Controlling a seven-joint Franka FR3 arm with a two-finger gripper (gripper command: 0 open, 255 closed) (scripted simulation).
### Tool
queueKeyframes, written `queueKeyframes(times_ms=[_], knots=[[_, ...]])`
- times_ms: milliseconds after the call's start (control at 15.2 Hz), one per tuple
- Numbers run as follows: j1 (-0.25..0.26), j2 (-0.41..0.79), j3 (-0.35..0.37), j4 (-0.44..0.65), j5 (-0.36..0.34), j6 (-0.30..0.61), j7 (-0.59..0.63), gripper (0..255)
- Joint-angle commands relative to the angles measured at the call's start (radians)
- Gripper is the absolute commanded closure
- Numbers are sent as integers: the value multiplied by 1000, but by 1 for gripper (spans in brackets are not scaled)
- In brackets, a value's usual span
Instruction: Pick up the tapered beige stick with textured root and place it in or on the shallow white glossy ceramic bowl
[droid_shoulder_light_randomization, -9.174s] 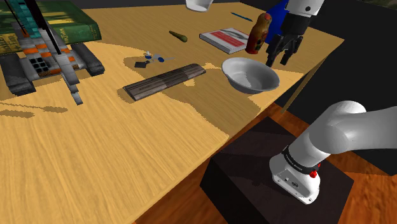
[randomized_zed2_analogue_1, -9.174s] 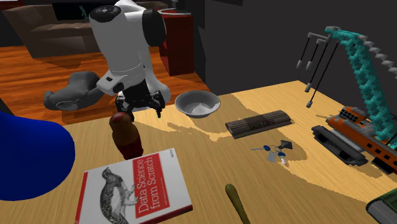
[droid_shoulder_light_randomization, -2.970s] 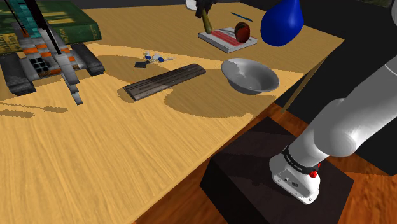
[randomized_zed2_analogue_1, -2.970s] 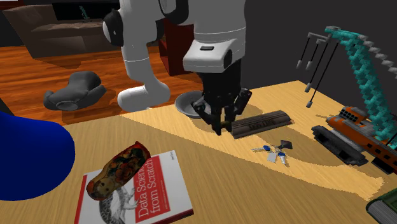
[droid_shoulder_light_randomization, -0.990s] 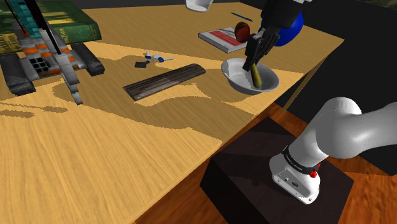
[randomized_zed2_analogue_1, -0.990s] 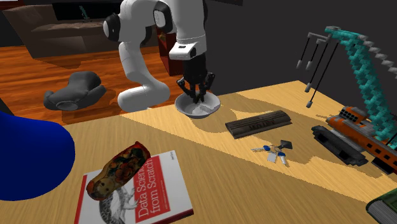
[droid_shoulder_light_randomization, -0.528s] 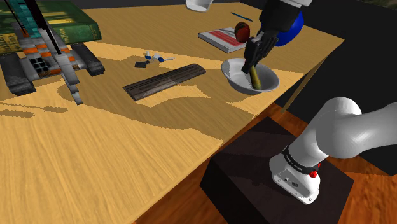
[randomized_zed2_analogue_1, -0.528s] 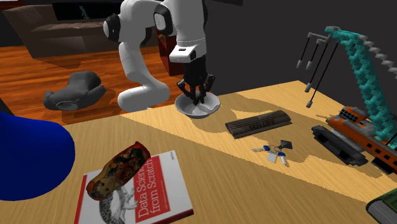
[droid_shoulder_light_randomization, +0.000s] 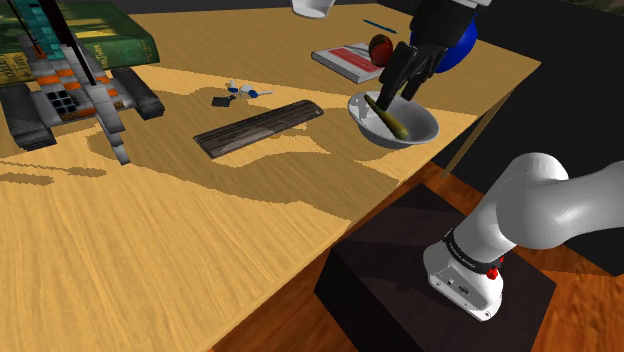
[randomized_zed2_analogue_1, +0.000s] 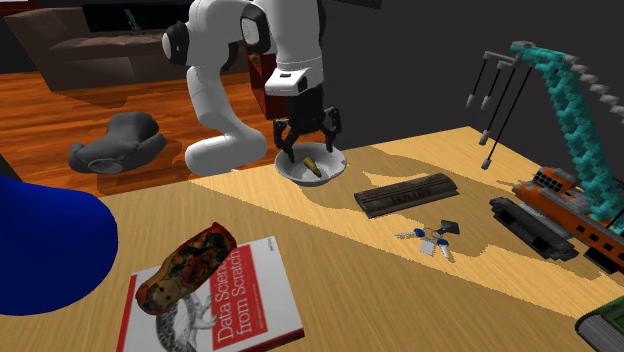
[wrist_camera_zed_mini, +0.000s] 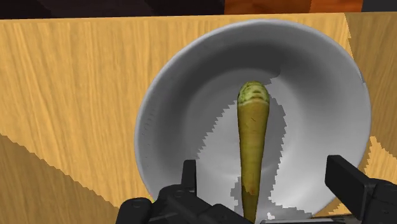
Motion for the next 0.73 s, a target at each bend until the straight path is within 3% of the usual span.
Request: queueKeyframes(times_ms=[0, 132, 660], knots=[[-3, 13, -7, 63, -7, -50, 5, 0], [-7, 29, -16, 133, -15, -105, 8, 0], [-7, 28, -16, 133, -15, -105, 8, 0]])
